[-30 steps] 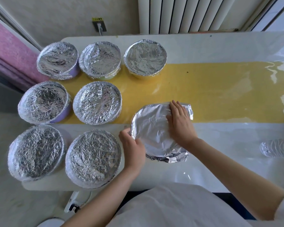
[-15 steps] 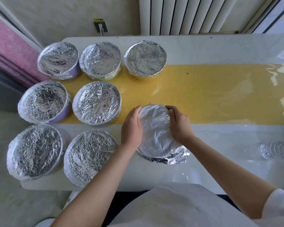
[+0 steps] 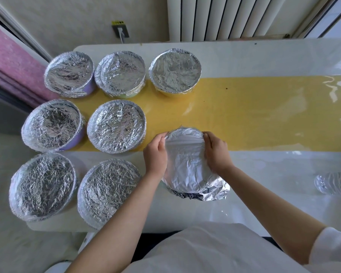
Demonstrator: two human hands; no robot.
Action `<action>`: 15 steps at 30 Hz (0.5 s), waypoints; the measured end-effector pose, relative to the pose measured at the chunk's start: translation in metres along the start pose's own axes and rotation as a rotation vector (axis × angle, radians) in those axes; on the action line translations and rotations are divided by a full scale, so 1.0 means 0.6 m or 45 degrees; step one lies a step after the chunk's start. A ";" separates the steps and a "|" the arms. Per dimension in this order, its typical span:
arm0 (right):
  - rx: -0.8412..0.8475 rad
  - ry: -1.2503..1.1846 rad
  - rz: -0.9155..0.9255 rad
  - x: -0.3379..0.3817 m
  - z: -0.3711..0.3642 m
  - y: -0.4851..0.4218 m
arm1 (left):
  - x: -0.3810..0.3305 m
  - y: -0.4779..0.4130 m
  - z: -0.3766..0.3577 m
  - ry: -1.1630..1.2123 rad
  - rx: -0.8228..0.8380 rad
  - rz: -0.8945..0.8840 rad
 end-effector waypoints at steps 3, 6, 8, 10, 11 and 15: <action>0.006 0.008 0.028 0.003 -0.001 0.000 | -0.001 -0.001 0.000 -0.013 0.003 0.002; 0.051 0.041 0.067 0.007 -0.001 -0.001 | 0.002 -0.007 -0.001 -0.032 0.062 0.016; 0.098 0.094 0.087 0.008 -0.001 -0.004 | 0.000 -0.010 -0.001 -0.071 0.110 -0.011; 0.130 0.187 0.124 0.013 -0.002 -0.009 | -0.008 -0.012 0.001 -0.132 0.130 -0.099; 0.137 0.223 0.145 0.017 -0.002 -0.013 | -0.015 -0.013 0.001 -0.164 0.143 -0.165; 0.180 0.246 0.217 0.043 -0.007 -0.036 | -0.041 -0.024 -0.014 -0.202 0.286 -0.395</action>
Point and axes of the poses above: each hand's wrist, its own y-axis away from the middle knuckle, its own z-axis out of the back of the hand, x = y × z, the point moved 6 cm from there along -y, towards the middle knuckle, and after that the axes turned 1 degree about x, right-handed, at the moved point
